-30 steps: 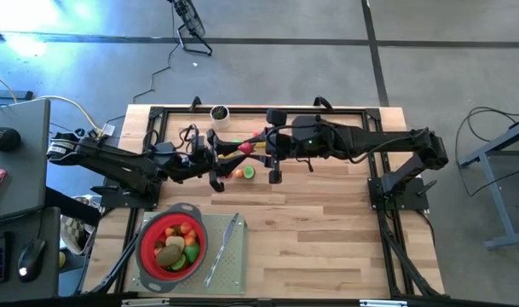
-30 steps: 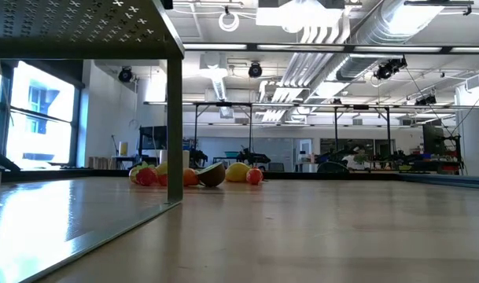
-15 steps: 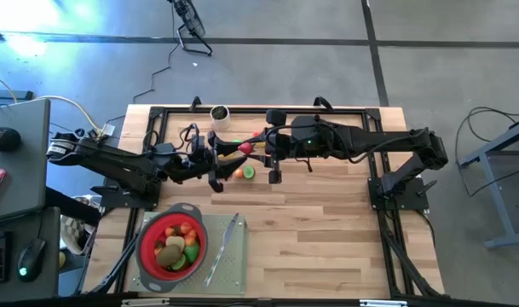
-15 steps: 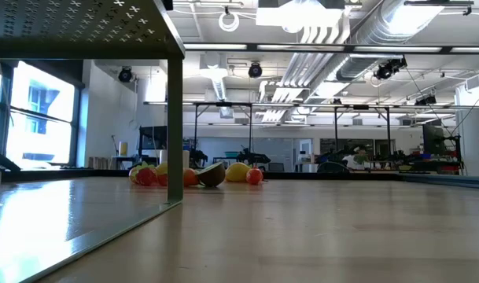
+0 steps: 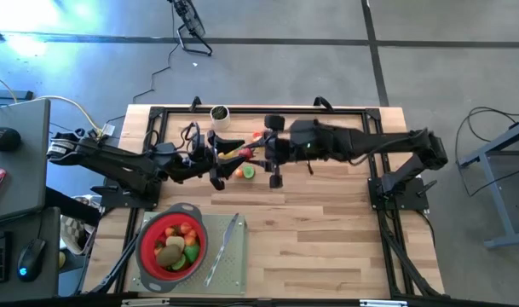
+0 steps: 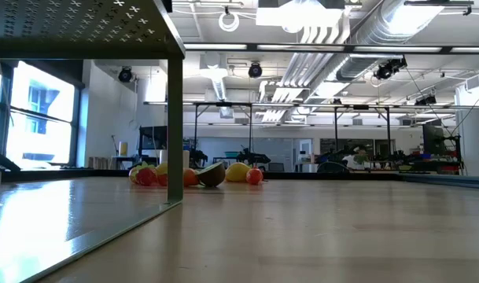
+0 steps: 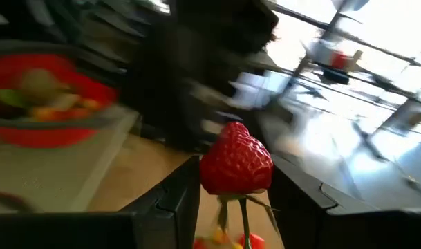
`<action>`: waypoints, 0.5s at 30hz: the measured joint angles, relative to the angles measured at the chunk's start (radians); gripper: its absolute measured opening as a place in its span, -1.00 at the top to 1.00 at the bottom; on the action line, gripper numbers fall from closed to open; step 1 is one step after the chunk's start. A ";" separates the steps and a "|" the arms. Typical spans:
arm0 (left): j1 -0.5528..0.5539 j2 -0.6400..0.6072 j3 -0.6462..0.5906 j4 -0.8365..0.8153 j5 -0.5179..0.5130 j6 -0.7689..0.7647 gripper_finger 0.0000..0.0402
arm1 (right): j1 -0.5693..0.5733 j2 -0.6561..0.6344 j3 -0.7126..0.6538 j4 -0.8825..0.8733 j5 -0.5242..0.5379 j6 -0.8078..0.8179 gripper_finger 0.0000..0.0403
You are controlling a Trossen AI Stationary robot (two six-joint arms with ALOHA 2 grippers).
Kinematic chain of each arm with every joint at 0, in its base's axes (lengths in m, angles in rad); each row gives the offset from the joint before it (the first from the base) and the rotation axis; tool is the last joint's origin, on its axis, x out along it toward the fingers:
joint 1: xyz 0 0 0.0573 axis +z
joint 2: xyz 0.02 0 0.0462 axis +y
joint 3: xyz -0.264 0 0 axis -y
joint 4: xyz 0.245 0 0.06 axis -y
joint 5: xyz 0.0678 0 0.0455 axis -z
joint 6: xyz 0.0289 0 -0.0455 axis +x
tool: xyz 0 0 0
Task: Pick & Place Fruit
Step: Put the strawberry into the red strainer bowl on the shelf
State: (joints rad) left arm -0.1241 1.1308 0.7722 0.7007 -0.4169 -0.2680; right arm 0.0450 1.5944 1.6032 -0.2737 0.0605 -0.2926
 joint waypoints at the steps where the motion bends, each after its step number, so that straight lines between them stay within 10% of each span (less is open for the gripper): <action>1: 0.001 0.000 0.000 0.000 0.007 -0.001 -0.28 | 0.003 0.001 0.000 -0.006 0.014 0.000 0.29; 15: 0.001 -0.001 0.001 -0.006 -0.004 -0.006 -0.28 | 0.020 0.004 -0.002 -0.006 0.062 -0.027 0.30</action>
State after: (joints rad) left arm -0.1226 1.1296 0.7729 0.6951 -0.4204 -0.2741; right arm 0.0647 1.5982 1.6016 -0.2795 0.1221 -0.3199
